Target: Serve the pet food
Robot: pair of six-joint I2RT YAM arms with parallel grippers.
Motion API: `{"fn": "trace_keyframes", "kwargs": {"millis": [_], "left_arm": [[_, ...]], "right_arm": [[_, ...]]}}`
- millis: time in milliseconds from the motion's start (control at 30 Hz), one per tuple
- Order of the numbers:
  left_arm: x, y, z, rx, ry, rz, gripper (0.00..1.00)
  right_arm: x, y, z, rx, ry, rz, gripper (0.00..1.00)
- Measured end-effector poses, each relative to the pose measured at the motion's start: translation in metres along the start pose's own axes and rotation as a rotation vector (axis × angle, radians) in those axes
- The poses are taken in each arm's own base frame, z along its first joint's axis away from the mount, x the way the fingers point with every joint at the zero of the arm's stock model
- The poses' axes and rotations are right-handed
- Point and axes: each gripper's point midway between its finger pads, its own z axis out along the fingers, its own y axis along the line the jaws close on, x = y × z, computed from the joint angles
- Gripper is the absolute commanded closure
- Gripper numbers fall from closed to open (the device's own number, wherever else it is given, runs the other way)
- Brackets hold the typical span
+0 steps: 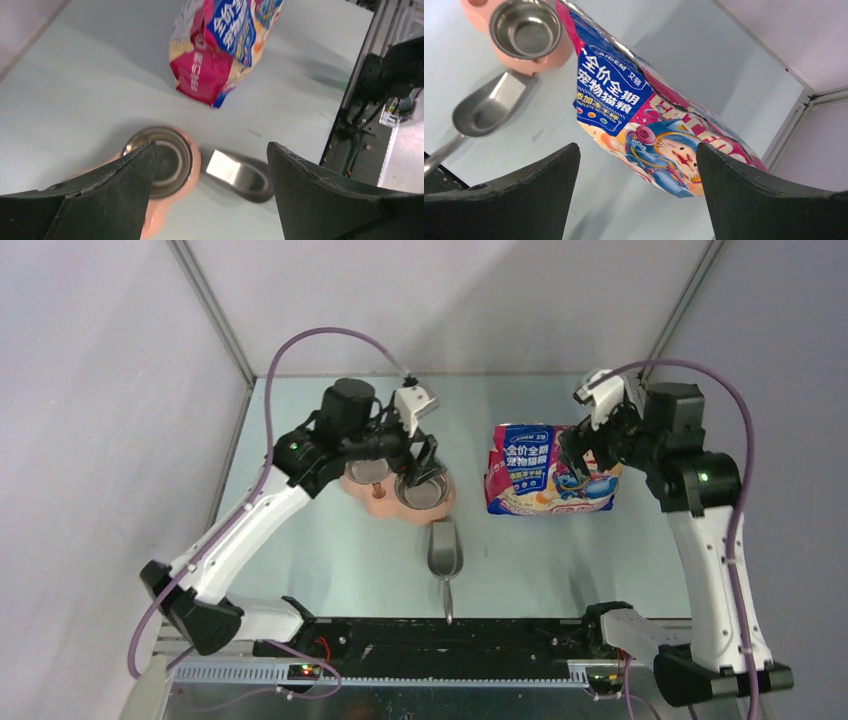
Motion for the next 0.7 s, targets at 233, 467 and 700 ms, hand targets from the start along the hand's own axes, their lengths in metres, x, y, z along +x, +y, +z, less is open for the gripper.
{"fn": "trace_keyframes", "kwargs": {"millis": [233,467,700], "left_arm": [[-0.032,-0.010,0.029,0.062,-0.034,0.053,0.10],[0.019,-0.026,0.020,0.113,0.029,0.073,0.13],[0.048,-0.030,0.046,0.175,0.094,-0.003,0.19]], "right_arm": [[0.021,-0.004,0.039,-0.114,0.183,-0.096,0.31],[0.037,-0.011,0.052,-0.166,0.289,-0.199,0.34],[0.002,-0.026,0.053,-0.151,0.217,-0.363,0.39]]}}
